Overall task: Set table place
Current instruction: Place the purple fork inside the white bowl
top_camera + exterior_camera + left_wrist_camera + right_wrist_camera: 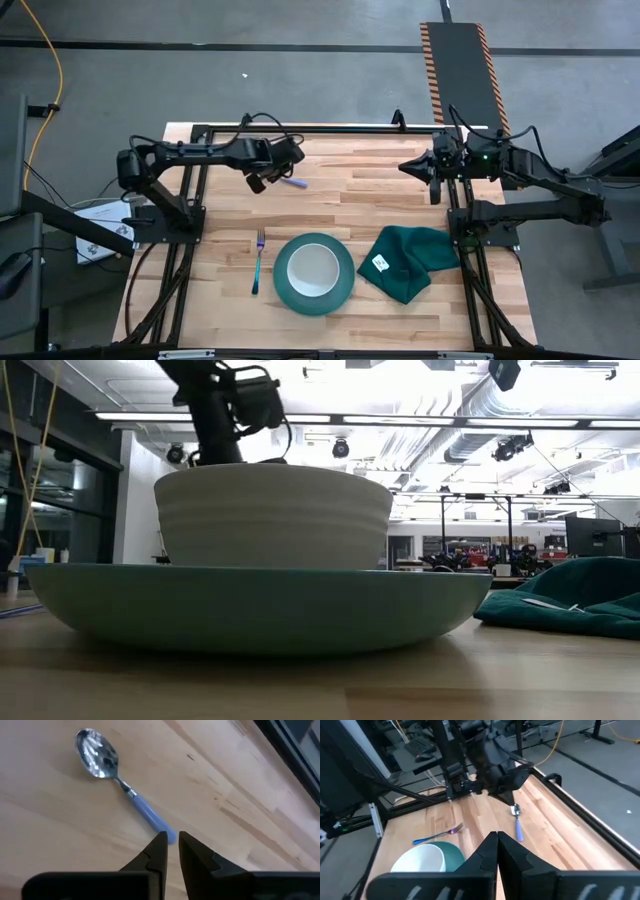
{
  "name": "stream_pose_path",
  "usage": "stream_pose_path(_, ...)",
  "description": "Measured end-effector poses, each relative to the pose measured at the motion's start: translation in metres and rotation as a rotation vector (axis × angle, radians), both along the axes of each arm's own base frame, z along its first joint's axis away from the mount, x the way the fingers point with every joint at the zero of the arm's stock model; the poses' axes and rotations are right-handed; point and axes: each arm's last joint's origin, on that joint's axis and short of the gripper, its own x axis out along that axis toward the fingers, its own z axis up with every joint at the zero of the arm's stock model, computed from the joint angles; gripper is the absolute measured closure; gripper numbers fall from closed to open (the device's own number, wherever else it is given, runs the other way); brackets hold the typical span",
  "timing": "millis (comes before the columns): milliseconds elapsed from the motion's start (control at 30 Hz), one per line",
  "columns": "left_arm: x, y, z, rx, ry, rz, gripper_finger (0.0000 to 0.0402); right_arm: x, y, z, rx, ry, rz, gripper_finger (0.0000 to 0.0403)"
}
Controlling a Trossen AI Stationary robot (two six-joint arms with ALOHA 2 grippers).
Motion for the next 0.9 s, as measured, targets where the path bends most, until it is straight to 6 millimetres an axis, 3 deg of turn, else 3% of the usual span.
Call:
stream_pose_path(233, 0.023, 0.008, 0.012, 0.013, -0.012, 0.020, 0.0377, 0.000, 0.000, -0.001, -0.056, 0.023, 0.013, 0.0402)
stream_pose_path(533, 0.041, 0.023, 0.043, -0.022, 0.167, -0.051, 0.0382, -0.001, 0.000, -0.002, -0.076, 0.035, 0.027, 0.0402)
stream_pose_path(900, 0.040, 0.042, 0.044, -0.131, 0.180, 0.065, 0.0383, -0.001, 0.000, -0.003, -0.070, 0.037, 0.032, 0.0402)
